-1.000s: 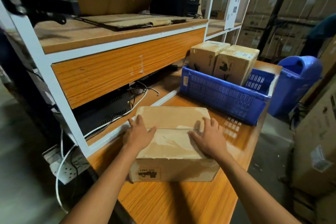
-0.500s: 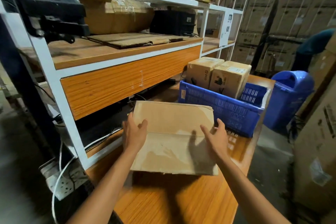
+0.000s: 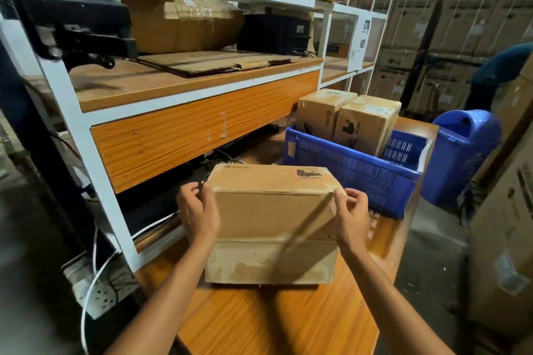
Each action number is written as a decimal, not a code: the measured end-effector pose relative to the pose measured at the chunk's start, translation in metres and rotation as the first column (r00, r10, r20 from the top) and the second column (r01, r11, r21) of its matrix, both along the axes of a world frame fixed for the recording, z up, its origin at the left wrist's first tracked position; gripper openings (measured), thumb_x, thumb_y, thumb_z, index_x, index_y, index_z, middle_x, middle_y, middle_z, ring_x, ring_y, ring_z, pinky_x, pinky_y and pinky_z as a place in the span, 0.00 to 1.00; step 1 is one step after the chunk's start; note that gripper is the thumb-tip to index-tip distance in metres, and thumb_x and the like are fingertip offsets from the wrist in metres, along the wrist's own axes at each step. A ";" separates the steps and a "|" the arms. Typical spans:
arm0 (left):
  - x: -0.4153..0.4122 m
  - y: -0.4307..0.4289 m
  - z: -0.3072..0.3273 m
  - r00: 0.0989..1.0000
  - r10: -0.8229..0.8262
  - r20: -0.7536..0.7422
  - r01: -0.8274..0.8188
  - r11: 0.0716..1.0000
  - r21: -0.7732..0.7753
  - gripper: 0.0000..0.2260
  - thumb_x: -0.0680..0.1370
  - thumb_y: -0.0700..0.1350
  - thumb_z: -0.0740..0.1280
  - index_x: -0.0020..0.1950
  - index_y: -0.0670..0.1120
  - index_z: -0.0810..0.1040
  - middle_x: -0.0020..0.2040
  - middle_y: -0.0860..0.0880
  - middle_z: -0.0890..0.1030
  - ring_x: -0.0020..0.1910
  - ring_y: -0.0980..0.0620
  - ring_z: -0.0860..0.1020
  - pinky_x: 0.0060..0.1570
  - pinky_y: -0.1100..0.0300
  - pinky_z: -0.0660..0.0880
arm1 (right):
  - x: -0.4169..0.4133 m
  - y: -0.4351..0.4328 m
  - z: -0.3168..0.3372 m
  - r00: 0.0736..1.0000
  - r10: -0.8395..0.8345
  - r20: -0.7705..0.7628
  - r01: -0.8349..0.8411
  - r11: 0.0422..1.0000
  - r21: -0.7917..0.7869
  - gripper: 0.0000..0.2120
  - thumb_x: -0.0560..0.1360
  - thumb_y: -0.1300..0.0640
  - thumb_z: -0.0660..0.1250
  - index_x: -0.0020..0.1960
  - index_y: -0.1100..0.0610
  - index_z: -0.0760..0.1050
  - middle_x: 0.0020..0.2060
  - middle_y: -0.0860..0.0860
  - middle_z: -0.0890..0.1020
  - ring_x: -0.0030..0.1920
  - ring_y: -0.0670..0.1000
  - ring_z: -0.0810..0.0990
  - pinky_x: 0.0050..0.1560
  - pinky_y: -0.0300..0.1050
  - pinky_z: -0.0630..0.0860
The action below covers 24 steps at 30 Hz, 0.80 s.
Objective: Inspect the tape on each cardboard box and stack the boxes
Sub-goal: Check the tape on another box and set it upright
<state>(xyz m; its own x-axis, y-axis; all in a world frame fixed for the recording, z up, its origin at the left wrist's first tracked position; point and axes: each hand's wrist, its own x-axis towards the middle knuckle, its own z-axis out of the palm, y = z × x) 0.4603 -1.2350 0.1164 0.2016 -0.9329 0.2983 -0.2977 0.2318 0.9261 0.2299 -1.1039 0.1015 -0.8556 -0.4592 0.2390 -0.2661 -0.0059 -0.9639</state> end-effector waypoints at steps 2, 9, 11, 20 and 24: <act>0.001 -0.003 0.000 0.988 -0.003 0.153 0.037 0.976 -0.216 0.09 0.81 0.43 0.61 0.56 0.40 0.76 0.57 0.42 0.74 0.51 0.50 0.72 0.41 0.70 0.64 | 0.000 -0.005 0.004 0.993 -0.061 -0.104 0.062 0.998 0.003 0.07 0.79 0.48 0.68 0.54 0.49 0.74 0.49 0.48 0.80 0.51 0.49 0.79 0.55 0.57 0.79; 0.003 0.015 -0.023 0.844 0.077 0.531 0.235 0.837 -0.494 0.11 0.79 0.42 0.59 0.45 0.44 0.80 0.46 0.48 0.81 0.47 0.46 0.76 0.49 0.53 0.68 | 0.019 -0.007 -0.004 0.831 -0.090 -0.550 0.225 0.957 0.184 0.04 0.78 0.55 0.68 0.49 0.54 0.80 0.58 0.53 0.79 0.63 0.55 0.76 0.68 0.58 0.68; 0.002 0.019 -0.024 0.825 0.119 0.553 0.231 0.822 -0.521 0.10 0.79 0.40 0.60 0.47 0.44 0.82 0.47 0.48 0.82 0.49 0.46 0.78 0.57 0.49 0.69 | 0.033 -0.009 -0.004 0.723 0.003 -0.691 0.153 0.975 0.164 0.05 0.77 0.56 0.66 0.46 0.55 0.80 0.53 0.51 0.82 0.57 0.54 0.79 0.70 0.59 0.64; -0.001 0.025 -0.026 0.687 0.047 0.725 0.400 0.809 -0.431 0.17 0.81 0.48 0.58 0.55 0.44 0.84 0.54 0.47 0.85 0.54 0.48 0.81 0.55 0.52 0.72 | 0.093 -0.039 -0.015 0.448 0.228 -0.864 -0.104 0.974 0.203 0.11 0.80 0.52 0.63 0.55 0.54 0.82 0.55 0.49 0.84 0.59 0.50 0.79 0.59 0.48 0.72; -0.011 0.015 0.007 0.645 -0.029 0.764 0.406 0.860 -0.310 0.15 0.79 0.49 0.57 0.40 0.46 0.80 0.39 0.49 0.80 0.39 0.51 0.74 0.39 0.57 0.69 | 0.085 -0.044 -0.004 0.402 0.308 -0.862 -0.052 0.948 0.314 0.11 0.78 0.49 0.62 0.48 0.53 0.79 0.47 0.49 0.82 0.48 0.50 0.78 0.48 0.49 0.73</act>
